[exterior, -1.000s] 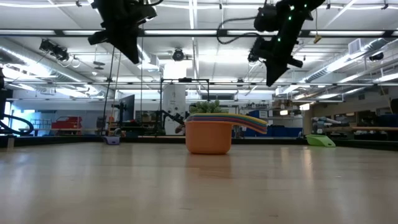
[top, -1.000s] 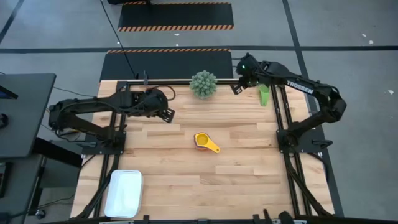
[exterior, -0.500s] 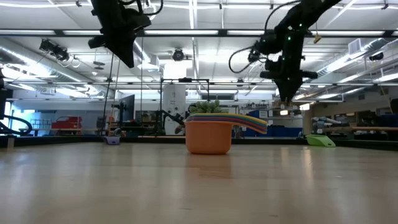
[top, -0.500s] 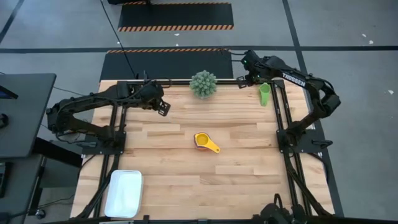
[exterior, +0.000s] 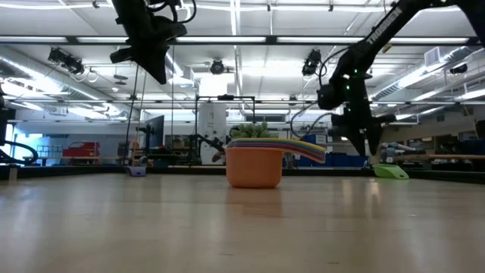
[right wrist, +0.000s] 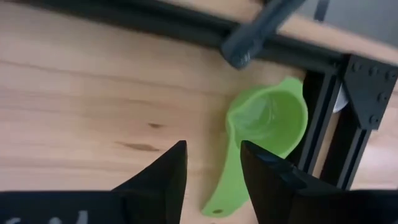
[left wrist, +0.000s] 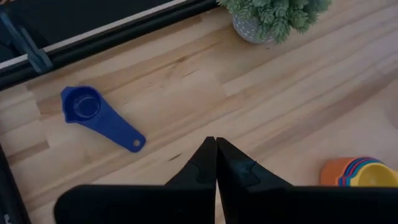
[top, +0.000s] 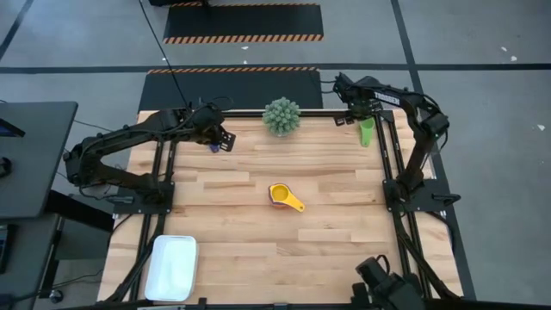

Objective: Nest measuring cups in basket
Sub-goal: Stack the green measuring cup on top of the yellow measuring cup

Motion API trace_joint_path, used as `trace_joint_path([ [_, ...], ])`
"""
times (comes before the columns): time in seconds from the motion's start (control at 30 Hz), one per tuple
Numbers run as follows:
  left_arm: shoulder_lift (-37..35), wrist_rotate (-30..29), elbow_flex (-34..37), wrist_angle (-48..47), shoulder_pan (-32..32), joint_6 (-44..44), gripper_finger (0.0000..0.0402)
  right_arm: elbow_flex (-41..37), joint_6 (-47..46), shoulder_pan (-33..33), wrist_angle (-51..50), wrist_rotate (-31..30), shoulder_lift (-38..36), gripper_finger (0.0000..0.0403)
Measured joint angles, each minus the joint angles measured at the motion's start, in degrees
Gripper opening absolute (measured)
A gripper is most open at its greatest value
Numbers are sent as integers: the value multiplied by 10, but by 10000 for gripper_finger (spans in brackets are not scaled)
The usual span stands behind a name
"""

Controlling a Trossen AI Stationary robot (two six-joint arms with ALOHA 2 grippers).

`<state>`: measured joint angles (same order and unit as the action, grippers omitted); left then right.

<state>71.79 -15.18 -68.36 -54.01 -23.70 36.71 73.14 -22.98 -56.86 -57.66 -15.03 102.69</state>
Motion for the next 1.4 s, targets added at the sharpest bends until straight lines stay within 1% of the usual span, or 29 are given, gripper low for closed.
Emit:
trace_joint_path([
  [0.23,0,0,0,5,0,-1,8,0,-9,-22,-28,-4,41,153],
  [0.5,0,0,0,9,0,0,8,0,1,-46,17,-7,51,153],
  [0.57,0,0,0,9,0,0,8,0,2,-54,16,6,52,152],
  [0.7,0,0,0,9,0,-1,8,3,11,-69,6,56,76,148],
  [0.83,0,0,0,9,0,-1,8,9,21,-65,27,52,90,139],
  [0.97,0,0,0,9,0,-1,8,9,34,-61,30,54,97,112],
  [1.03,0,0,0,9,0,-2,8,9,42,-60,31,55,96,86],
  [1.13,0,0,0,10,0,-15,8,9,59,-60,28,46,96,31],
  [1.17,0,0,0,10,0,-18,8,9,69,-60,27,46,96,19],
  [1.27,0,0,0,10,0,-18,8,9,93,-52,20,49,96,17],
  [1.4,0,0,0,10,0,-18,8,8,102,-27,1,59,88,13],
])
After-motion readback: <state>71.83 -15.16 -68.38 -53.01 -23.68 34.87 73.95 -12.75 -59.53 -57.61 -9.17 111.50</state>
